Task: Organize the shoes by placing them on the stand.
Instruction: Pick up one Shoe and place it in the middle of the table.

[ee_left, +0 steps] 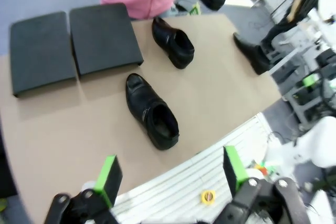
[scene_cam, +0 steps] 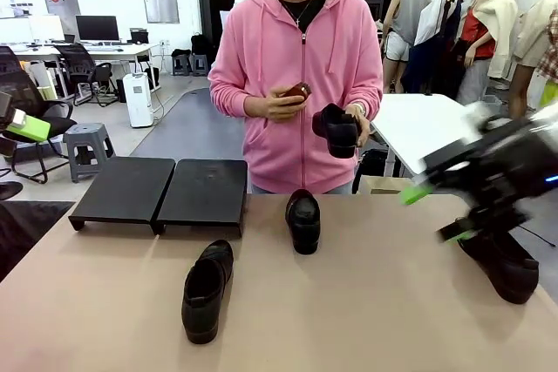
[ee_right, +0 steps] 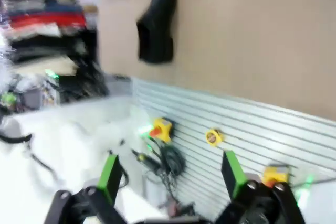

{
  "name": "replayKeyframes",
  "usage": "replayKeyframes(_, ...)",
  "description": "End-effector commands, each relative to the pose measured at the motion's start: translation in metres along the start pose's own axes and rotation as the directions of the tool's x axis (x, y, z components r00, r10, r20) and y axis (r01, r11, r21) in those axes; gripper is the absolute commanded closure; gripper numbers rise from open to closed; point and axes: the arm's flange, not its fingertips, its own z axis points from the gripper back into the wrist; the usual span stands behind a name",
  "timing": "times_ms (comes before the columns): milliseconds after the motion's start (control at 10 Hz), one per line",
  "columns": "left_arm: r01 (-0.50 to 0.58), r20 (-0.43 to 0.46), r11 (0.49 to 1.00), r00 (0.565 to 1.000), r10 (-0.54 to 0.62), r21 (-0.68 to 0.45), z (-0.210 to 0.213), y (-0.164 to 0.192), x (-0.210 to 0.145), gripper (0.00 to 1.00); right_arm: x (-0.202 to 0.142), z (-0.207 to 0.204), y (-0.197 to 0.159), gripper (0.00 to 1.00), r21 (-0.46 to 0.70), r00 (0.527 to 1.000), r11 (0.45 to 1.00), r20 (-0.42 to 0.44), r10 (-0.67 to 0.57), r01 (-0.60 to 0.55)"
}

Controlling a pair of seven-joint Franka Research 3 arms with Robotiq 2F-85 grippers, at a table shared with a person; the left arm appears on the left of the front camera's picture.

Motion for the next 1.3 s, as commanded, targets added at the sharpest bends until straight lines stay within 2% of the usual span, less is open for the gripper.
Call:
replayKeyframes(0,0.007,0.007,1.0,1.0,-0.007,-0.017,-0.001,0.001,0.0,0.0,-0.041,0.026,-0.088,0.0,0.15,0.984,0.985,0.169,0.055,-0.081)
replayKeyframes(100,0.007,0.007,1.0,1.0,-0.007,-0.017,-0.001,0.001,0.0,0.0,-0.053,0.032,-0.119,0.0,0.222,0.963,0.961,0.245,0.111,-0.167)
replayKeyframes(200,0.007,0.007,1.0,1.0,-0.007,-0.017,-0.001,0.001,0.0,0.0,-0.069,0.027,-0.141,0.0,0.233,0.956,0.96,0.279,0.087,-0.155)
replayKeyframes(300,0.007,0.007,1.0,1.0,-0.007,-0.017,-0.001,0.001,0.0,0.0,-0.076,0.019,-0.153,0.0,0.204,0.96,0.968,0.266,0.086,-0.143)
replayKeyframes(500,0.007,0.007,1.0,1.0,-0.007,-0.017,-0.001,0.001,0.0,0.0,-0.077,-0.009,-0.165,0.0,0.07,0.971,0.997,0.232,-0.052,0.037)
replayKeyframes(600,0.007,0.007,1.0,1.0,-0.007,-0.017,-0.001,0.001,0.0,0.0,-0.009,0.13,-0.119,0.0,0.202,0.958,0.974,0.282,0.041,-0.101)
replayKeyframes(1200,0.007,0.007,1.0,1.0,-0.007,-0.017,-0.001,0.001,0.0,0.0,-0.009,0.13,-0.119,0.0,0.202,0.958,0.974,0.282,0.041,-0.101)
